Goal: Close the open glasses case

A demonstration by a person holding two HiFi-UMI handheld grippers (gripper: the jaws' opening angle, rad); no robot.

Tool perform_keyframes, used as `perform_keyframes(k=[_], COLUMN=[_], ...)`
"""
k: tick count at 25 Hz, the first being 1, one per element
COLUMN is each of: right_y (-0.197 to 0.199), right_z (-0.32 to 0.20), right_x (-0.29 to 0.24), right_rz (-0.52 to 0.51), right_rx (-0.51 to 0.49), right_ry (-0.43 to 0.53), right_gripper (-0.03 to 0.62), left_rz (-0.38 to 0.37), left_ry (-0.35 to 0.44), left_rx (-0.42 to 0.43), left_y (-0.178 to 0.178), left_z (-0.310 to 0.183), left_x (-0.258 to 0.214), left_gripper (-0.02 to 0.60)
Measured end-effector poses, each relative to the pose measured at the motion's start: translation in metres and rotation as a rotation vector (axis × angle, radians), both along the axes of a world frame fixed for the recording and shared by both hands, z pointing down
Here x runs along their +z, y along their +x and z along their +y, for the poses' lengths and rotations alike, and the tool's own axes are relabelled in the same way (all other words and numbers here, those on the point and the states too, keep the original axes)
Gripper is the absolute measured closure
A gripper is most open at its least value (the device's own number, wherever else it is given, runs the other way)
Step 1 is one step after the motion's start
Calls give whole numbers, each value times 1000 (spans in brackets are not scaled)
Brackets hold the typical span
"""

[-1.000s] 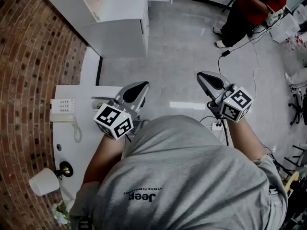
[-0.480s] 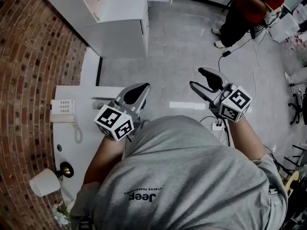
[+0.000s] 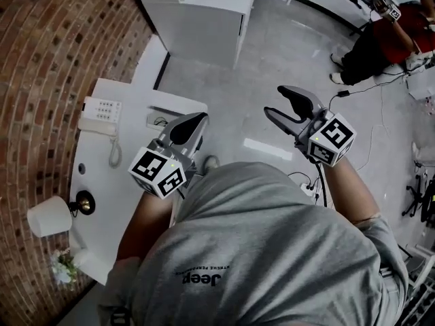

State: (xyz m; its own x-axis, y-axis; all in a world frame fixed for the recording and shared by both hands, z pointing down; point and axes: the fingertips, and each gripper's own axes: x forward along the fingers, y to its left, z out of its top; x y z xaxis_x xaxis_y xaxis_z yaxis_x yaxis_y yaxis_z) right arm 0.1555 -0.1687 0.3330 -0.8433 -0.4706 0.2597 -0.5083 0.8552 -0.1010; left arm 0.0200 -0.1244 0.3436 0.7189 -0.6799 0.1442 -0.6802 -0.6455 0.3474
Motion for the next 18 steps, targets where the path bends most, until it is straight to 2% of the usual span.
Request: perform_keyframes(k=[4,10,18], right_y=[-61,-153,-254], right_z=[-9,-11,-7], right_x=[12,45,127], right_rz=[19,46,137], right_rx=[-148,-318,-478], right_ry=[-9,-29,-99], right_gripper=[321,313,290], left_rz=[1,1,25], left_ry=[-30,-63,-122], left_rx=[-146,-325,-526], left_y=[-50,-126,-205], left_z=[11,31,65], left_x=[10,32,66], left_gripper=[584,584,584])
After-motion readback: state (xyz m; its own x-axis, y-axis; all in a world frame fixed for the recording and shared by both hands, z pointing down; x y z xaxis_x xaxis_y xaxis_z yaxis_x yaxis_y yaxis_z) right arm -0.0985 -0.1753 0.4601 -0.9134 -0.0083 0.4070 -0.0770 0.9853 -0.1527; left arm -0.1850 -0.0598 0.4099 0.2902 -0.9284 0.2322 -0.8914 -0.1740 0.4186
